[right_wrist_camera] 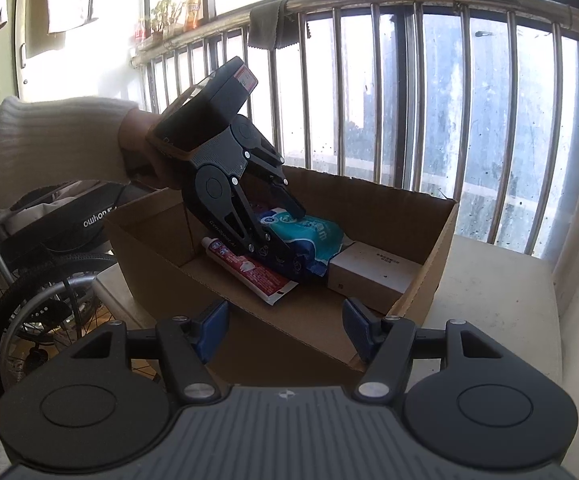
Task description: Organize objects
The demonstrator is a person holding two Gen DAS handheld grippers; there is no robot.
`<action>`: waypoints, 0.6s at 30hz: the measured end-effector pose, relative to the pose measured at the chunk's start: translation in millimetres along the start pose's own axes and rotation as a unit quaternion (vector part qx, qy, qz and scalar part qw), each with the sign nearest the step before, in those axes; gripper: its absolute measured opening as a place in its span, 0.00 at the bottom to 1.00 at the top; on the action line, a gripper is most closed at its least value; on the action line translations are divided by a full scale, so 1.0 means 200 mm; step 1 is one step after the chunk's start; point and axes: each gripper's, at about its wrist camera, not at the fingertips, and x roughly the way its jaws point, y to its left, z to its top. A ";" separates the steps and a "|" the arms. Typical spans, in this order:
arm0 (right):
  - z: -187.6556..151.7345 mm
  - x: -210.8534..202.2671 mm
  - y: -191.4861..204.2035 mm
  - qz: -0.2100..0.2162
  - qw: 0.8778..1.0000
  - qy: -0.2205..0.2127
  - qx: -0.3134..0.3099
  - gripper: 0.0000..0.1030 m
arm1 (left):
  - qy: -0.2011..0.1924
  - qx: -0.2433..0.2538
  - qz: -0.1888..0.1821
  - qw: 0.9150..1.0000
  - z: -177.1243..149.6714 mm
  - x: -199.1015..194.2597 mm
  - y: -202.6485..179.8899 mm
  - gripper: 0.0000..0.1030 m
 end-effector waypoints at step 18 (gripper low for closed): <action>0.26 -0.23 0.07 -0.016 0.991 -0.109 0.080 0.76 | -0.168 -0.218 0.220 0.936 -0.17 -0.69 -0.25 1.00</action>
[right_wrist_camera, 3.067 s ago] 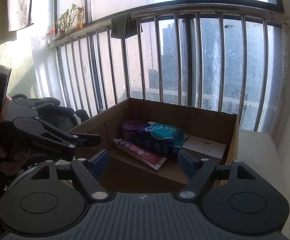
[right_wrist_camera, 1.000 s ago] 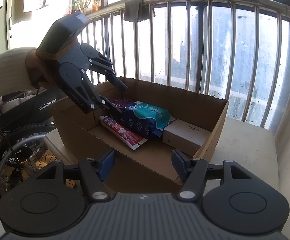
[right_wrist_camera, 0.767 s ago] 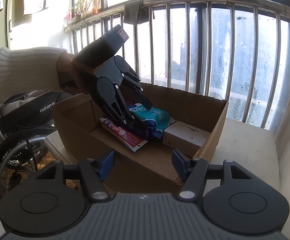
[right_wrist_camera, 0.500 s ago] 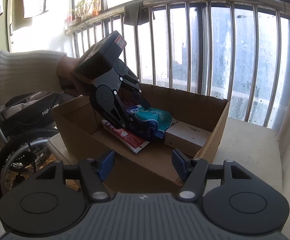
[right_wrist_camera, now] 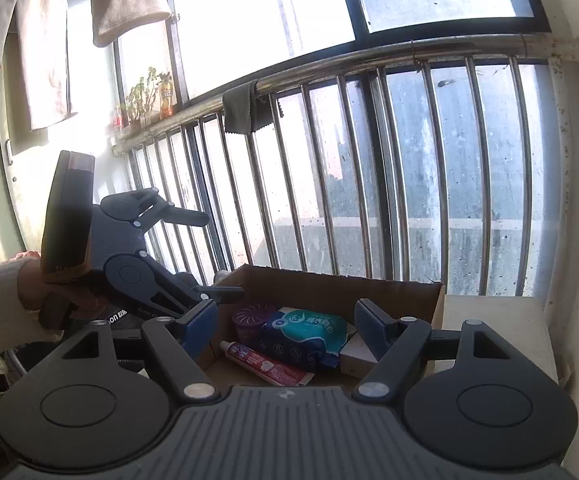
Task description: Organize objects
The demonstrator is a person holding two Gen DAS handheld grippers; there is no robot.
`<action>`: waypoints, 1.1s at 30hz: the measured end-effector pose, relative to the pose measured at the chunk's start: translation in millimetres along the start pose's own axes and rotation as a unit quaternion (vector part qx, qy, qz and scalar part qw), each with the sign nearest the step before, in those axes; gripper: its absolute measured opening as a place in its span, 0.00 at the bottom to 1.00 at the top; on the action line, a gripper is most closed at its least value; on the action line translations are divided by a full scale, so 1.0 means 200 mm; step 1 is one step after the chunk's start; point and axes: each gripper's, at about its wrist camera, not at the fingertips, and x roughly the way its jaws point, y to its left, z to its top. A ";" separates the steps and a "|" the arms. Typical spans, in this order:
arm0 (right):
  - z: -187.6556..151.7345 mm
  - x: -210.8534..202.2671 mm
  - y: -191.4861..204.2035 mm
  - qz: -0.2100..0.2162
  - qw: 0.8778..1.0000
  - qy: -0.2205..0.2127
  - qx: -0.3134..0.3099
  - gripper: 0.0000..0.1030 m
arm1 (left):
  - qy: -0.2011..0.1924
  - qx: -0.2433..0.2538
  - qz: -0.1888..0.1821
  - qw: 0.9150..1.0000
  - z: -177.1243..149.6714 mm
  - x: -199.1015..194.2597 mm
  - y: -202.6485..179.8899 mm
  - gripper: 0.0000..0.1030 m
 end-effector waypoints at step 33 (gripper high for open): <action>-0.32 -0.26 0.29 -0.143 0.981 -0.118 0.055 0.90 | -0.049 -0.287 0.104 0.951 -0.32 -0.46 -0.24 1.00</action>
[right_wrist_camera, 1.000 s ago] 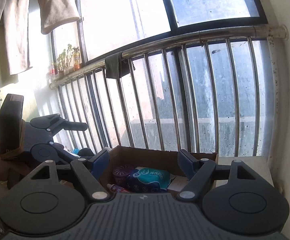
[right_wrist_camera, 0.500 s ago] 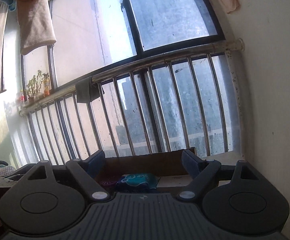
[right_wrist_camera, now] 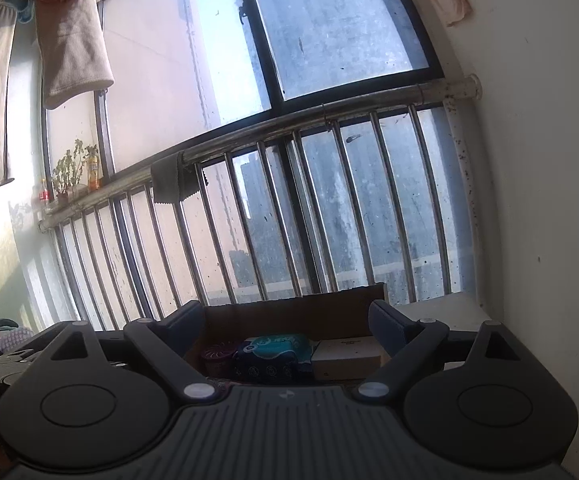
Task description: Organize objects
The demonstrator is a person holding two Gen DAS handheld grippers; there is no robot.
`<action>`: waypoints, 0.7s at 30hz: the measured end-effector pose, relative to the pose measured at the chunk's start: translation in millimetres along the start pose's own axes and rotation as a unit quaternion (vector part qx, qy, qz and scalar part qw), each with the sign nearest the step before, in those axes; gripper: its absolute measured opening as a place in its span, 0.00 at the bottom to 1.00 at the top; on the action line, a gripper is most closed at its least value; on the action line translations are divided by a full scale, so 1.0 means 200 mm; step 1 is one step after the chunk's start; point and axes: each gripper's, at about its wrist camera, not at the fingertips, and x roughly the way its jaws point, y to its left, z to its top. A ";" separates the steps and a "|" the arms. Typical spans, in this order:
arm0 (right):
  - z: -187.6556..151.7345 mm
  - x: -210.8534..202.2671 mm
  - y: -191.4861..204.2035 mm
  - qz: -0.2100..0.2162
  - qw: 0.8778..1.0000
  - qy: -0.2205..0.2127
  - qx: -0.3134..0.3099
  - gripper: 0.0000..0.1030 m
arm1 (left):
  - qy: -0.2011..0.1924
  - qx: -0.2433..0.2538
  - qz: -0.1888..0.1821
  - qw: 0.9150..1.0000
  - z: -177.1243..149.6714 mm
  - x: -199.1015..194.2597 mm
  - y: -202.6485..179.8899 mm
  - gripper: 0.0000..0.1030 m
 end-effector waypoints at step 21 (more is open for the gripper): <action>-0.06 0.06 0.01 -0.011 1.000 0.018 -0.003 0.92 | -0.001 0.016 0.003 1.000 -0.04 0.03 0.01 1.00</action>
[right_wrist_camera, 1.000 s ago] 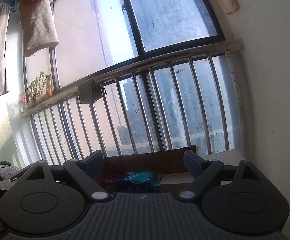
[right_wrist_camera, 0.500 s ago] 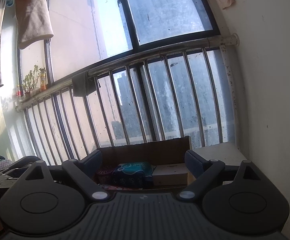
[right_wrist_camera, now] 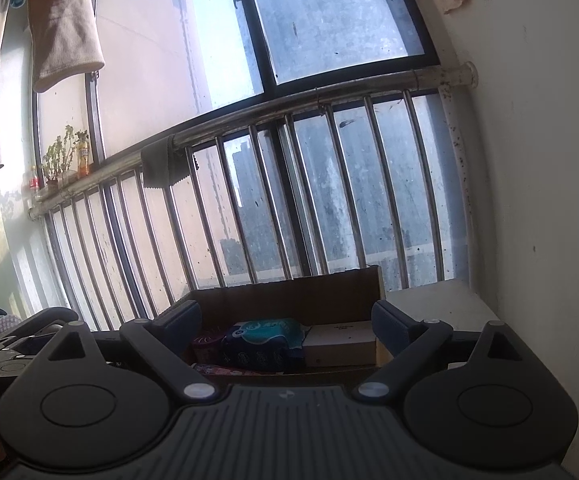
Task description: Organize objects
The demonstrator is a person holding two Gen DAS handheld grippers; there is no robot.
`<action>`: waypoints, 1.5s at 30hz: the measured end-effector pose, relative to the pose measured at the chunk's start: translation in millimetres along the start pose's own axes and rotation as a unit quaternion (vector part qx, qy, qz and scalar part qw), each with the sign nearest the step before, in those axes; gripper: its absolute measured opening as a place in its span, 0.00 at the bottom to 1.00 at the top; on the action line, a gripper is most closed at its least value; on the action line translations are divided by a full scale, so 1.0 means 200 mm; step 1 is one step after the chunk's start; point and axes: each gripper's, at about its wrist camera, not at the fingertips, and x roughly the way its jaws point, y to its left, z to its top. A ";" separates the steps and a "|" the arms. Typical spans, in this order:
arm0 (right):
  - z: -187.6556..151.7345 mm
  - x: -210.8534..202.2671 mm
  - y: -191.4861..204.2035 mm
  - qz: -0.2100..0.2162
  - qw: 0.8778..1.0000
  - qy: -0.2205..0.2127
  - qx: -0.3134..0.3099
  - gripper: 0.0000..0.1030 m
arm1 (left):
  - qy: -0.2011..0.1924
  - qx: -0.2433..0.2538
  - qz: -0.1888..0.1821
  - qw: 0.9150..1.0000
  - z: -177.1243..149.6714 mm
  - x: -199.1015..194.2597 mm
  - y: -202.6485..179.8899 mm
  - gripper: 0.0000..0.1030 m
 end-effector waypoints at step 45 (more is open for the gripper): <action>-0.03 0.07 0.02 -0.008 1.000 0.026 -0.014 0.95 | 0.000 0.032 0.054 0.998 -0.05 0.04 -0.02 1.00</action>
